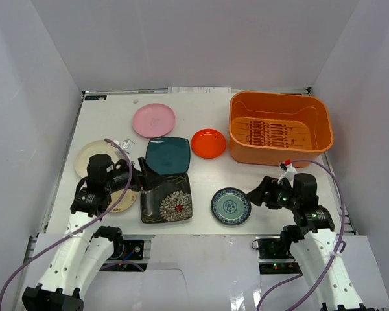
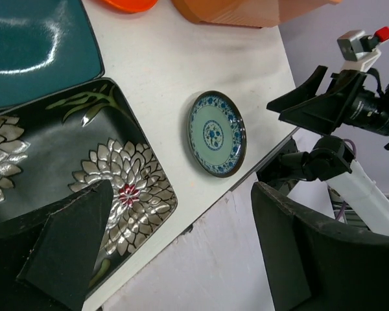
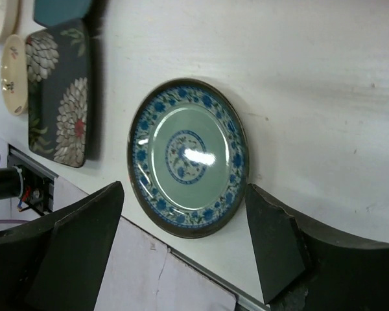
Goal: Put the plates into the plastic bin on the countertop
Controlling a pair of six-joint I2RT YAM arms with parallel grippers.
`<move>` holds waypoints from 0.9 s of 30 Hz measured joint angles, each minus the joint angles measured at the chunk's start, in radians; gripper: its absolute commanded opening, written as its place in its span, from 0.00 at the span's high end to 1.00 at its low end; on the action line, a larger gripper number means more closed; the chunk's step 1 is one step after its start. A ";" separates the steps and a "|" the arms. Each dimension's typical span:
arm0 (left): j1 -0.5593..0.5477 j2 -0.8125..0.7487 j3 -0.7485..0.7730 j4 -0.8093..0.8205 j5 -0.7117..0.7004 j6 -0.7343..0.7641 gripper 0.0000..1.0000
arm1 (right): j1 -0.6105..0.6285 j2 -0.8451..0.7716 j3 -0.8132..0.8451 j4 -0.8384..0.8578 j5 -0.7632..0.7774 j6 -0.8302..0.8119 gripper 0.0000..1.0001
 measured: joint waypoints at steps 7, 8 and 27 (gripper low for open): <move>0.000 0.109 0.086 -0.162 -0.074 0.000 0.02 | 0.000 0.000 -0.144 0.022 0.039 0.077 0.17; 0.000 0.120 0.096 -0.187 -0.093 0.000 0.02 | 0.000 0.001 -0.157 0.032 0.040 0.084 0.18; 0.000 0.252 0.047 -0.453 -0.380 -0.046 0.02 | 0.084 0.131 -0.318 0.412 -0.004 0.224 0.64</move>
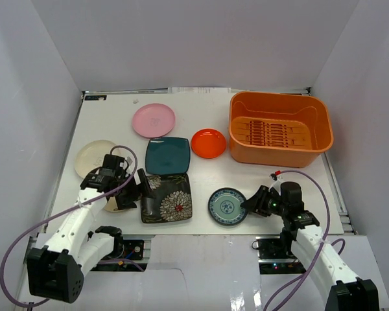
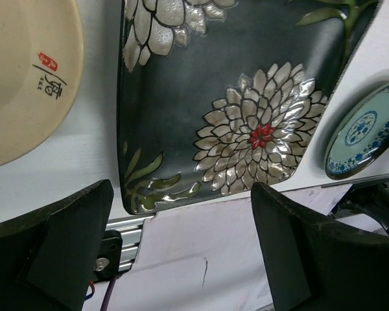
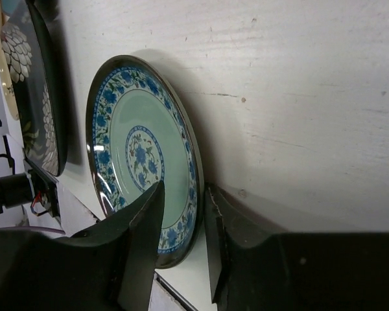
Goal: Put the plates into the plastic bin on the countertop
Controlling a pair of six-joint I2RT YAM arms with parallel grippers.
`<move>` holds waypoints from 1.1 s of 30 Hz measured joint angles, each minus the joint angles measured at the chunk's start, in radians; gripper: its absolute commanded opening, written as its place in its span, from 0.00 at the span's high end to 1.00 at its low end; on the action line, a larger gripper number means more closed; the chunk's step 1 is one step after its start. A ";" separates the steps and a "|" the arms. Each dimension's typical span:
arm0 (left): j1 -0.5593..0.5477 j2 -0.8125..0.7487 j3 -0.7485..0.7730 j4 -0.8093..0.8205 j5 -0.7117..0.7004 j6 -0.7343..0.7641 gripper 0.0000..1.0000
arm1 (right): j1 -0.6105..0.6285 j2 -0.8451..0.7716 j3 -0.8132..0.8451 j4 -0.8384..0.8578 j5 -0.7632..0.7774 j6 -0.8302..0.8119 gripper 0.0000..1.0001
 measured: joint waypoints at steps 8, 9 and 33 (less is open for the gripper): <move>-0.018 0.177 -0.001 -0.008 -0.005 -0.005 0.02 | 0.006 -0.019 -0.010 0.013 -0.001 0.017 0.92; -0.019 0.192 -0.001 -0.010 -0.010 -0.007 0.02 | 0.006 -0.034 -0.010 0.012 -0.003 0.017 0.92; -0.020 0.278 -0.085 0.098 0.004 -0.152 0.03 | 0.008 0.047 0.568 0.071 -0.097 0.116 0.92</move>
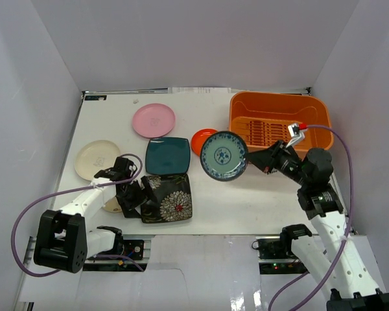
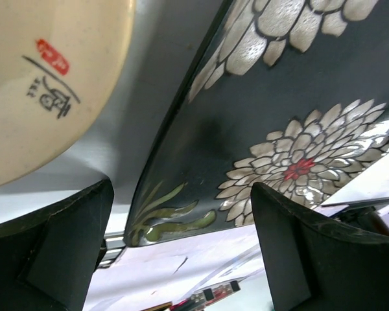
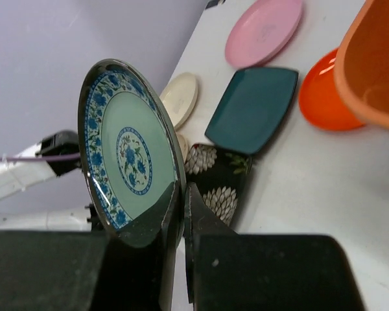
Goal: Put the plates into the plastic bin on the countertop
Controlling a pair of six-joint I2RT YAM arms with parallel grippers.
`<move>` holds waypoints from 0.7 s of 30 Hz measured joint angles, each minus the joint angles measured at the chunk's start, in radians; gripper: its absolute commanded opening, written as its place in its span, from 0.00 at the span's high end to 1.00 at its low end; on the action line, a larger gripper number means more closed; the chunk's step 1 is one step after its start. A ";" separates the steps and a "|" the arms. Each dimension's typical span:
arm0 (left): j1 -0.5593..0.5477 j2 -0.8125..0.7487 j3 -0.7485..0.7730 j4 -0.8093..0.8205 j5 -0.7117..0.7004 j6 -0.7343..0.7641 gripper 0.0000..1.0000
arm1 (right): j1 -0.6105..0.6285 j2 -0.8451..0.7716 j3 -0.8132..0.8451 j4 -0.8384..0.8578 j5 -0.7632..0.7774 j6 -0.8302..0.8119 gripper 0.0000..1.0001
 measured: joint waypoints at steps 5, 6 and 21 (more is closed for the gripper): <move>0.000 -0.019 -0.016 0.048 0.025 -0.032 0.06 | -0.034 0.156 0.109 0.049 0.099 -0.024 0.92; 0.000 -0.021 -0.018 0.061 0.029 -0.037 0.08 | -0.055 0.185 0.125 0.048 0.124 -0.029 0.92; -0.006 0.027 -0.060 0.224 0.130 -0.091 0.29 | -0.334 0.591 0.268 0.016 0.527 -0.229 0.92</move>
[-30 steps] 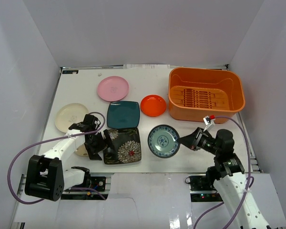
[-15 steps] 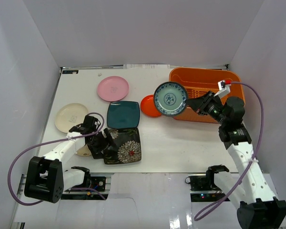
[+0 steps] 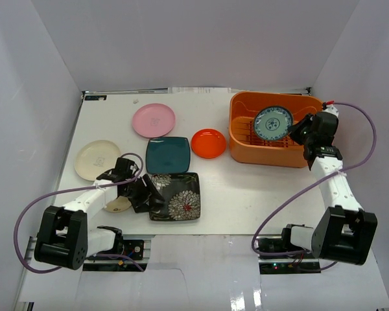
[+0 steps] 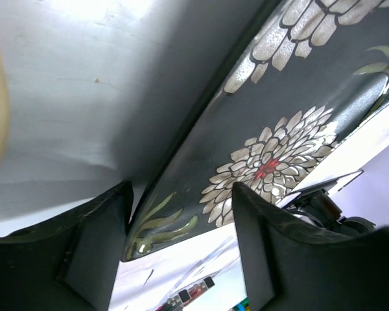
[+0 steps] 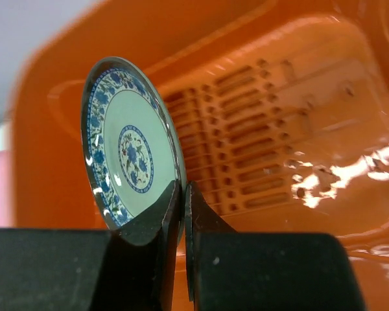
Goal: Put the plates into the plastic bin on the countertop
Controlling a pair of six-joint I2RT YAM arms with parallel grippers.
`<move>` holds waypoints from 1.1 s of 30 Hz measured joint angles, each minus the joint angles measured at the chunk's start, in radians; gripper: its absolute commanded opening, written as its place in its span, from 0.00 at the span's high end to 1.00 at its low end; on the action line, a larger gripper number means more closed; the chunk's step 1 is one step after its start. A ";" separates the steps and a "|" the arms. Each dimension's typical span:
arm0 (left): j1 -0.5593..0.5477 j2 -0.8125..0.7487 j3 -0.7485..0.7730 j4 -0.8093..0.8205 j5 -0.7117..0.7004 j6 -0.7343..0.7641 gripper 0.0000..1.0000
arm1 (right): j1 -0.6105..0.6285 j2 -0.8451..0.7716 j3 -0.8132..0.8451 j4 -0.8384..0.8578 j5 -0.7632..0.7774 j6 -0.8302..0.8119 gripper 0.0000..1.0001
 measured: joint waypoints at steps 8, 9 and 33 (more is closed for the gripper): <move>-0.025 0.003 -0.030 0.088 -0.003 -0.017 0.46 | 0.002 0.141 0.017 -0.028 0.087 -0.073 0.59; -0.034 0.009 -0.033 0.105 -0.002 -0.023 0.49 | 0.001 0.141 0.017 -0.027 0.086 -0.080 0.44; -0.105 -0.383 -0.260 0.354 0.011 -0.050 1.00 | 0.557 -0.499 -0.593 0.065 -0.319 0.085 0.05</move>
